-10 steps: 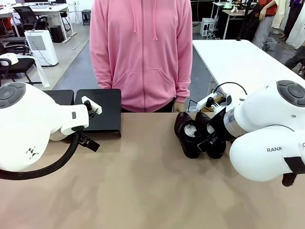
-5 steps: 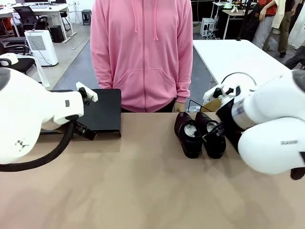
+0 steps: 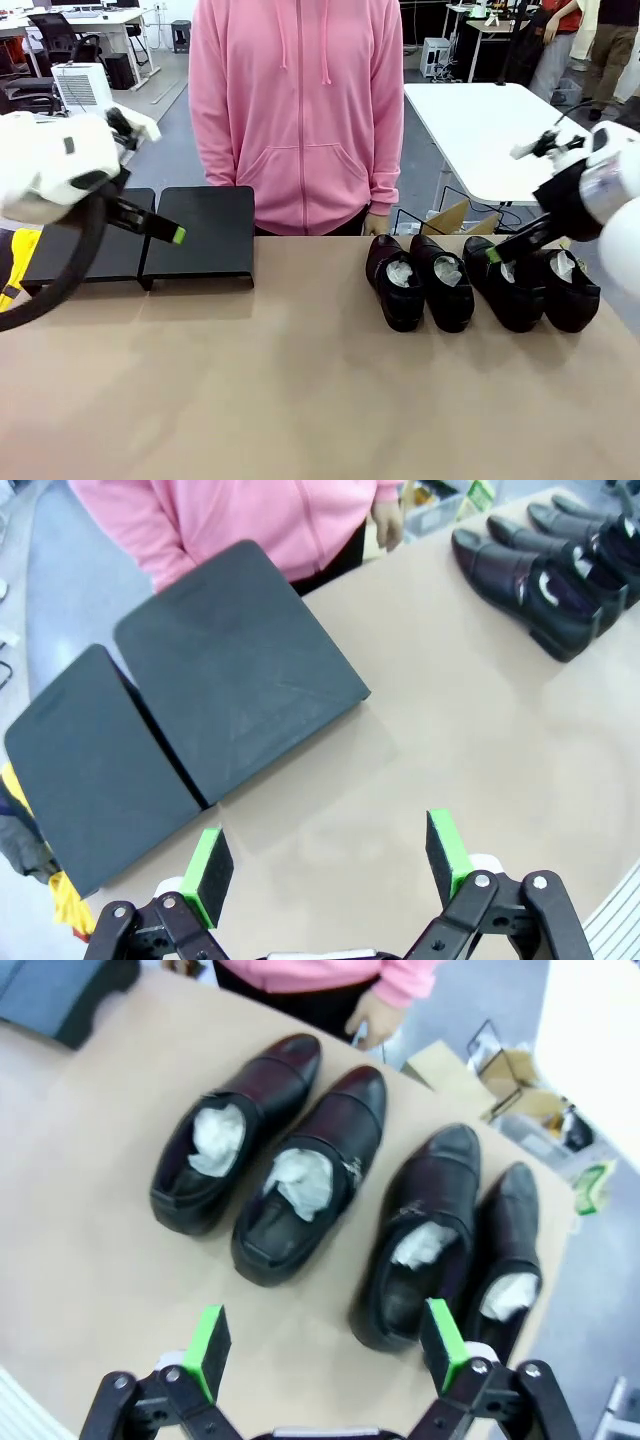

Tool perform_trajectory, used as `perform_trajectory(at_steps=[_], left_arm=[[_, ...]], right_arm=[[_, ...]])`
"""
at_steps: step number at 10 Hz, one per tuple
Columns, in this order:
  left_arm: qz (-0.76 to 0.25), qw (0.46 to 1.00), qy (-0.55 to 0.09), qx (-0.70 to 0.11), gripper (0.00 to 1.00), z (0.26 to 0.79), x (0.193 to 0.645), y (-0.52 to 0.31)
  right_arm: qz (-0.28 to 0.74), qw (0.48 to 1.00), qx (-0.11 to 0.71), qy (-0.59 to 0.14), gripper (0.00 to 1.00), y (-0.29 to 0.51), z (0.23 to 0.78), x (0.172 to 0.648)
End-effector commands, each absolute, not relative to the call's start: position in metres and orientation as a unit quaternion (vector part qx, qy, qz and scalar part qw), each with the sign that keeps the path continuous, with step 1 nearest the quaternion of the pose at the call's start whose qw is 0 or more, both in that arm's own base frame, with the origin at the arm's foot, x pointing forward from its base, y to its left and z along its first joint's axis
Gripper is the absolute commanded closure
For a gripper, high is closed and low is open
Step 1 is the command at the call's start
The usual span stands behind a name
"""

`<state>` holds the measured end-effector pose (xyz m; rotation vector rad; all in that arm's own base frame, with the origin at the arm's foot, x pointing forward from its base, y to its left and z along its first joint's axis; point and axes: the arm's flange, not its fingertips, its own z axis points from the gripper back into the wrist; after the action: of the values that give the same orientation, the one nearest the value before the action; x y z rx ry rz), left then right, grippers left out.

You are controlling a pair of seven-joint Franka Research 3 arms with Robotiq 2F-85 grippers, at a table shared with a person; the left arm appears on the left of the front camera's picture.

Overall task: Organize the shoes by placing them on the stand.
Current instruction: Pick up one Shoe and place it in the middle of the table.

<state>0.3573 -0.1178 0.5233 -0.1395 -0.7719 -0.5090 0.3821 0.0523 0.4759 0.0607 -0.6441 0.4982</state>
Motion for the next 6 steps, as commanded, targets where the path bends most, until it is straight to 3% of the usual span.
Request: perform_trajectory(at_steps=[1,6], left_arm=[[-0.254,0.888,-0.372,-0.088,0.00,0.515,0.324,-0.083],[-0.251,0.890,-0.364,-0.110,0.00,0.529,0.316,-0.071]], right_arm=[[0.226,0.919,0.050,-0.318,0.00,0.017,0.482,0.372],[0.198,0.912,0.087,-0.350,0.00,-0.026,0.490,0.350]])
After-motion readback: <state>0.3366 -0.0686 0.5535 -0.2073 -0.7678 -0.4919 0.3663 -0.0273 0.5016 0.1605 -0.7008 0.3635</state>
